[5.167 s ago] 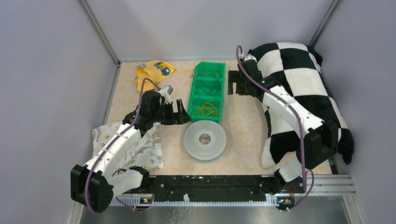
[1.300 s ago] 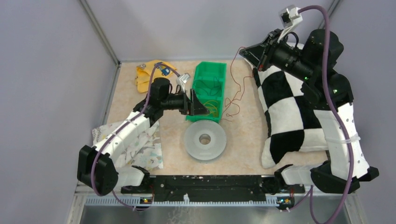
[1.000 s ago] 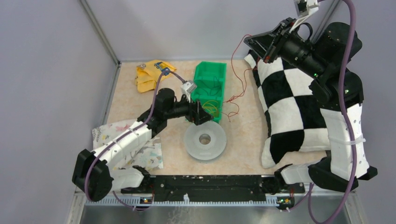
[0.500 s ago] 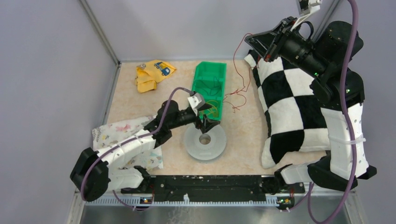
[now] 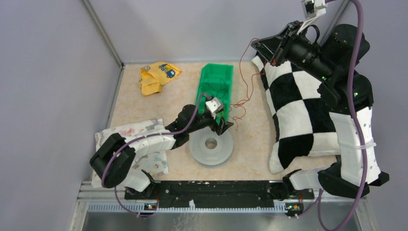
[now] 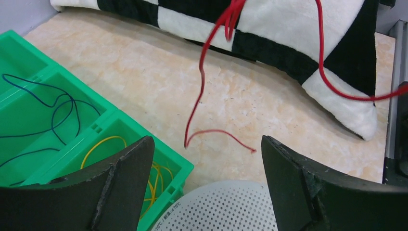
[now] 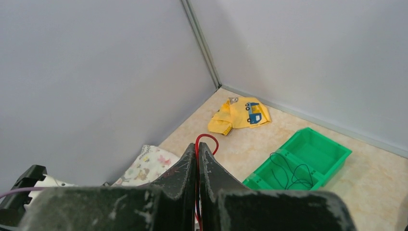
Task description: Wrap the cables
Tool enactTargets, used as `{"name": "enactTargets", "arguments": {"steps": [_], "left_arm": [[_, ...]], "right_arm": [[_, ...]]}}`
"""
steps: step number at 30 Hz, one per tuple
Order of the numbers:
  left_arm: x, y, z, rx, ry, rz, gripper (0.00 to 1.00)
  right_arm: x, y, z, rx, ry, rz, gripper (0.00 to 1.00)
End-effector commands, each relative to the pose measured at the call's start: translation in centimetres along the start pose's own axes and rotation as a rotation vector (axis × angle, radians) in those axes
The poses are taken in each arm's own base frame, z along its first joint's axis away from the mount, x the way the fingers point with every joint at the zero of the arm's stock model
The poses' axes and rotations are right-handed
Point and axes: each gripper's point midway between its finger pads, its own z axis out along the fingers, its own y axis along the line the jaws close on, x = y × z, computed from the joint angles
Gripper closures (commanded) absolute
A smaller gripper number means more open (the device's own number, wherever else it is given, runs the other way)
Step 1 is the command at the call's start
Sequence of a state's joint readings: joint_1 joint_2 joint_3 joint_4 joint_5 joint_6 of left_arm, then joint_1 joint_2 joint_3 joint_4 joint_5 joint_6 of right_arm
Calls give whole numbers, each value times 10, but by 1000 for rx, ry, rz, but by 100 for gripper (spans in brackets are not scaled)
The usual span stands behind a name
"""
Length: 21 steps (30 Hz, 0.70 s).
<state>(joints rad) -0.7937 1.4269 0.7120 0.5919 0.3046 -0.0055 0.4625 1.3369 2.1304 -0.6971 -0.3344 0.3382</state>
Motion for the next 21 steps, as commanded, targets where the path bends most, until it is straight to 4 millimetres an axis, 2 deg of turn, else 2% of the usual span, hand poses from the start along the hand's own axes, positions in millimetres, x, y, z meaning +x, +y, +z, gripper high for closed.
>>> {"name": "enactTargets", "arguments": {"steps": [1,6,12,13,18,21], "left_arm": [[-46,5,14,-5,-150,55,15],[-50,7,22,-9,-168,32,36],[-42,2,34,37,-113,3,96],[-42,2,34,36,-110,-1,100],[-43,4,30,16,-105,-7,100],[-46,1,24,19,-104,-10,100]], "right_arm": [[-14,10,-14,-18,-53,-9,100],[-13,11,-17,-16,-49,-12,100],[-16,4,-24,35,-72,-34,100],[-16,1,-26,50,-73,-40,100],[-17,-15,-35,143,-77,-70,100],[-18,-16,-39,155,-80,-77,100]]}}
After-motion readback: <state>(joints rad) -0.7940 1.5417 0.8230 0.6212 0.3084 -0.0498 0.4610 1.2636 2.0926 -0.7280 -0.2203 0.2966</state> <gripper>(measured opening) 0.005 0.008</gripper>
